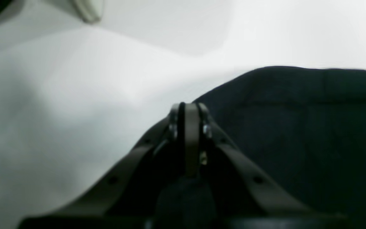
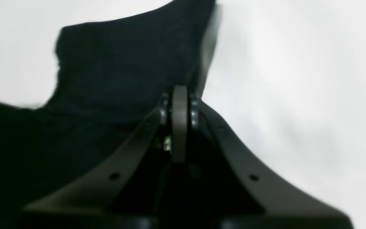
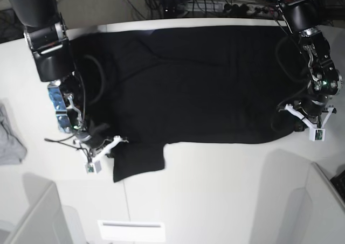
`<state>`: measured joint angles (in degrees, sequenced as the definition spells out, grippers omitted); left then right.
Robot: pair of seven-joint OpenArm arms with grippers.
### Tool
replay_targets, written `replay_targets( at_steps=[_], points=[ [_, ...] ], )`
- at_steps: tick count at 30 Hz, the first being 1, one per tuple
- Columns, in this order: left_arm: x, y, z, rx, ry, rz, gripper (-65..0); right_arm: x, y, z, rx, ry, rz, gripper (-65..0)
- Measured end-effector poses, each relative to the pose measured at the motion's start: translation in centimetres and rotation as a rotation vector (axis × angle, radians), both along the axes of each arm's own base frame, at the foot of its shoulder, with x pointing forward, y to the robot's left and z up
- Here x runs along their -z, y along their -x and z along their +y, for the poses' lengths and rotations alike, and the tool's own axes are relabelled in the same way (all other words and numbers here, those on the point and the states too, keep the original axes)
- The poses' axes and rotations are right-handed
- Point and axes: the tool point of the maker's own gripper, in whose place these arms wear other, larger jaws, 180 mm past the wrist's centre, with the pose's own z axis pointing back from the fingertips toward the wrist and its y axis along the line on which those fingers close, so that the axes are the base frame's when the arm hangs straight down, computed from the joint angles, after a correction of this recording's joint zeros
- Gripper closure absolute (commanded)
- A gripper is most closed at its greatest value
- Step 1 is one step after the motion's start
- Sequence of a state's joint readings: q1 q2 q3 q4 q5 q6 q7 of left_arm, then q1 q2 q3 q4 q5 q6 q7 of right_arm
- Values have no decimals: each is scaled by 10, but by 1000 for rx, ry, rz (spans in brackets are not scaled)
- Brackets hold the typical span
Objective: Fold the T-shirt properly
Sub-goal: 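Lift the hem with both grippers and fold it toward the collar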
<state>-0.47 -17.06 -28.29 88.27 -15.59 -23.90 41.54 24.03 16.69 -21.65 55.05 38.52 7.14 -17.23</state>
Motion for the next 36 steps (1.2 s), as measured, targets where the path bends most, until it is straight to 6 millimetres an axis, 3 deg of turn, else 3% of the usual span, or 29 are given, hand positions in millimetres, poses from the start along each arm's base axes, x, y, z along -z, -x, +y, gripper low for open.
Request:
replay_targets(
  at_steps=[4, 8, 14, 21, 26, 30, 36],
  points=[
    [-5, 17, -4, 18, -23, -2, 0, 0, 4, -10, 15, 1, -3, 0],
    [-11, 34, -25, 60, 56, -33, 0, 0, 12, -32, 89, -28, 1, 0],
    [-18, 54, -38, 100, 47, -33, 0, -17, 18, -36, 92, -52, 25, 0],
    [-43, 72, -12, 30, 2, -82, 0, -18, 41, -36, 88, -61, 48, 0],
    [-50, 83, -7, 6, 88, -114, 0, -35, 39, -44, 101, -65, 24, 0],
    [-62, 94, 17, -67, 91, -147, 0, -38, 48, -44, 95, -67, 35, 0],
    [-57, 107, 31, -110, 91, -73, 0, -48, 53, -53, 107, -61, 42, 0]
  ],
)
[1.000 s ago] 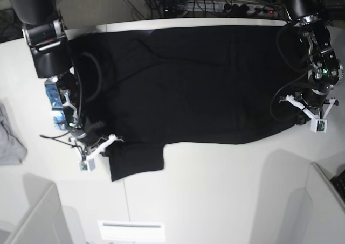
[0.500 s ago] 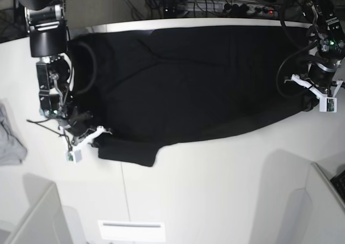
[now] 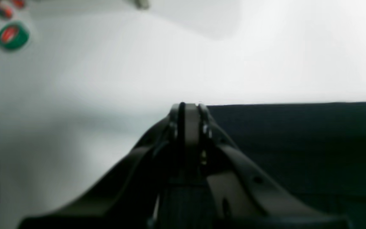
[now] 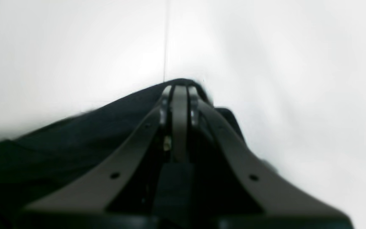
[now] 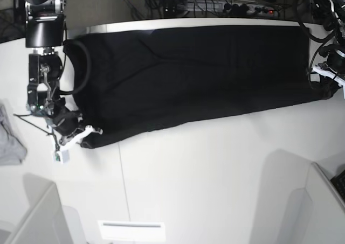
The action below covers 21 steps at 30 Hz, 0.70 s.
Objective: Fold the T-shirt properly
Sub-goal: 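Lift the hem with both grippers and fold it toward the collar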
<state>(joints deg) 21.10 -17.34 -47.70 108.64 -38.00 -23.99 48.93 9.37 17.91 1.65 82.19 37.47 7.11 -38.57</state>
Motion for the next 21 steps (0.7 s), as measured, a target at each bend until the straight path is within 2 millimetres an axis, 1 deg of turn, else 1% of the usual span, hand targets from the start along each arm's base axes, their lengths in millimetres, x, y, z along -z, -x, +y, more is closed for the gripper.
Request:
replay_targets(
  at_steps=[2, 5, 8, 11, 13, 15, 18, 21],
  points=[
    [-1, 1, 1, -2, -4, 1, 0, -5, 2, 4, -11, 1, -14, 0],
    [-6, 2, -1, 6, -18, -7, 0, -3, 11, 9, -25, -5, -6, 0],
    [-3, 6, -1, 6, -19, 8, 0, -3, 16, 10, -32, 5, -6, 0],
    [-1, 8, -2, 9, -17, 19, 0, -10, 18, 14, -44, 6, -29, 0],
    [0, 5, -6, 19, -13, 15, 0, -16, 20, 11, -30, -6, -44, 0],
    [5, 2, -15, 43, -3, 27, 0, -19, 20, 3, 0, -9, -55, 0],
    [8, -1, -24, 70, 10, 30, 0, -20, 23, -5, 15, 0, -46, 0],
    [7, -7, -26, 76, 10, 26, 0, -18, 25, -8, 22, -4, -27, 0]
  ],
)
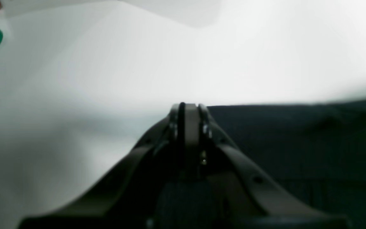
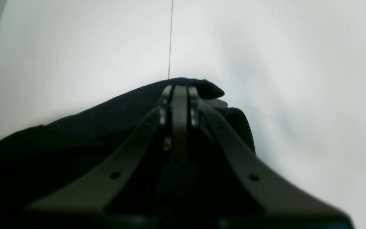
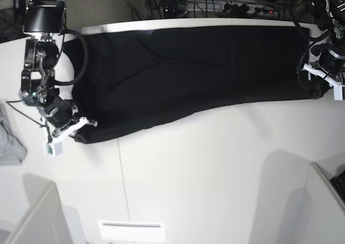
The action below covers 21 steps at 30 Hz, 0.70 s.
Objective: Fold the T-shirt properly
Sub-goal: 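Lift the hem with both grippers and fold it toward the collar, then lay the folded hem on the collar edge and release both grippers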
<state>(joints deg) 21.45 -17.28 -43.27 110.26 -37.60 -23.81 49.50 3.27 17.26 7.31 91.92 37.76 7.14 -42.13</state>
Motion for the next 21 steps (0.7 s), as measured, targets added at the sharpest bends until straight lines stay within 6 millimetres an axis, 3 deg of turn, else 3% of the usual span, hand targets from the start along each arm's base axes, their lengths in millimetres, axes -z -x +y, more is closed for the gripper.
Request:
replay_targets(
  at_steps=[4, 21],
  points=[
    [-9, -9, -1, 2, 4, -41, 0, 3, 4, 0, -1, -2, 8, 0],
    [5, 8, 0, 0, 0, 24, 0, 2, 42, 6, -58, 50, 37, 0]
  ],
)
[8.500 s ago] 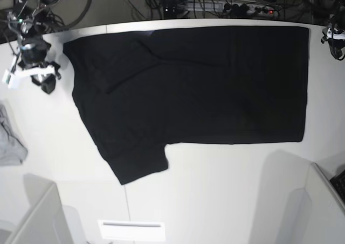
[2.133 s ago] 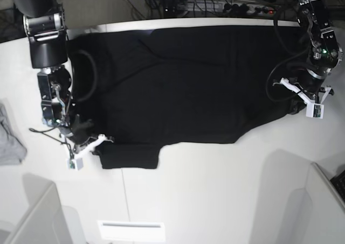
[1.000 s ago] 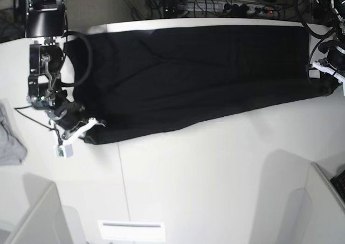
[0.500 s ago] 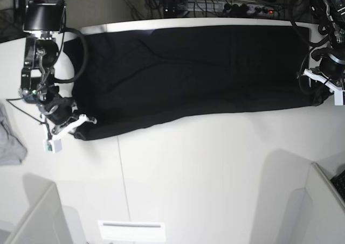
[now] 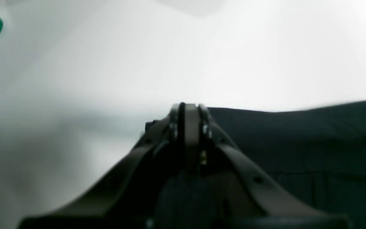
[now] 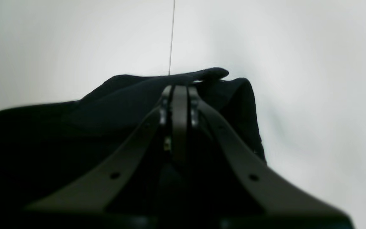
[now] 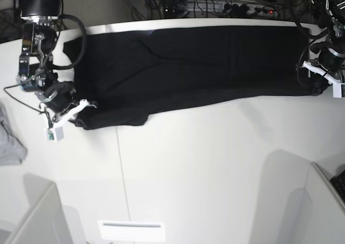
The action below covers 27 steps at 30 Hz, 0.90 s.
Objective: Fold the T-shirt properly
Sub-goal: 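Lay the folded hem on the collar edge and release both grippers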
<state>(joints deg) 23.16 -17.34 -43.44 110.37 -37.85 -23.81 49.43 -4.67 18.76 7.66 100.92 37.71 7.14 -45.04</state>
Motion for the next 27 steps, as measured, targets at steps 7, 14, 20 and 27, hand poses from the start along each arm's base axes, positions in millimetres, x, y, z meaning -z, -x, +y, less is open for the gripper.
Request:
replay_targets(
  at_steps=[7, 14, 20, 27],
  points=[
    [-2, -1, 1, 4, -8, -1, 0, 1, 13, 3, -10, 3, 4, 0],
    [-2, 2, 4, 12, -19, 10, 0, -7, 26, -21, 42, 27, 48, 0],
    [1, 5, 3, 13, -19, 23, 0, -5, 32, -17, 32, 19, 68, 0],
    [4, 15, 3, 21, -30, 48, 0, -9, 47, -19, 43, 27, 64, 0]
  ],
)
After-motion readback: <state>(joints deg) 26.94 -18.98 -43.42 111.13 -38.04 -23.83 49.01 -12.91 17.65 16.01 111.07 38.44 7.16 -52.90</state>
